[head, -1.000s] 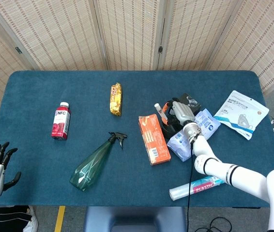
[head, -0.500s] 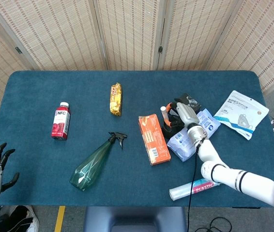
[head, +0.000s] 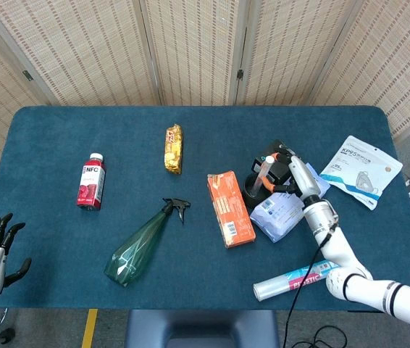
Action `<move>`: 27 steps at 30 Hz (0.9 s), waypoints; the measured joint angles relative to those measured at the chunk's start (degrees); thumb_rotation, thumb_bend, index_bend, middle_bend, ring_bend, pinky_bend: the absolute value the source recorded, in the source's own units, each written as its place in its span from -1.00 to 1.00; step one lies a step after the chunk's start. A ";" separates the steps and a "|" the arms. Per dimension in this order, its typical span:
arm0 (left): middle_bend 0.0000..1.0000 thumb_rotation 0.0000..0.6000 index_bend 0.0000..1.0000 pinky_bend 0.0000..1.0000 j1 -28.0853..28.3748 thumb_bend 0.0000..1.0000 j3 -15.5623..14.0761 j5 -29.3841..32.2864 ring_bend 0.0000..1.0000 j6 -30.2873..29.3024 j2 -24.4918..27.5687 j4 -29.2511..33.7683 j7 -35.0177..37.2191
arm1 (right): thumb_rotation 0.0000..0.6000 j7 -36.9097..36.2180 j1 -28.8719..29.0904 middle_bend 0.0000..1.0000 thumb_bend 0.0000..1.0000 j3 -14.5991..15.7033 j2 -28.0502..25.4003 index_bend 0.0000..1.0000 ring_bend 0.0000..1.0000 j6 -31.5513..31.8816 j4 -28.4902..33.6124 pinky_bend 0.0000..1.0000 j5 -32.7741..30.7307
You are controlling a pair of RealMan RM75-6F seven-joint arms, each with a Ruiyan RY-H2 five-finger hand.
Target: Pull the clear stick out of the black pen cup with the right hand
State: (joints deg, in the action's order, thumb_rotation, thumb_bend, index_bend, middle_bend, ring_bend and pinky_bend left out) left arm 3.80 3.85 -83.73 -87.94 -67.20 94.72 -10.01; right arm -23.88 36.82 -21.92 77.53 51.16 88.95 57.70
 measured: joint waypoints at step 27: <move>-0.83 1.00 -0.56 -0.81 0.67 -0.36 0.12 -0.24 -0.91 0.59 0.00 0.80 -0.95 | 1.00 -11.00 -7.42 -0.14 -0.07 0.83 -3.91 0.31 -0.65 10.88 5.09 -0.75 12.27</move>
State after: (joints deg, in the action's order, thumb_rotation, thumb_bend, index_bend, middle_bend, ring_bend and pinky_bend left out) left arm 4.47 3.98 -83.98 -87.35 -67.20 95.53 -10.96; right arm -34.88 29.39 -21.09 73.62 62.04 94.04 69.97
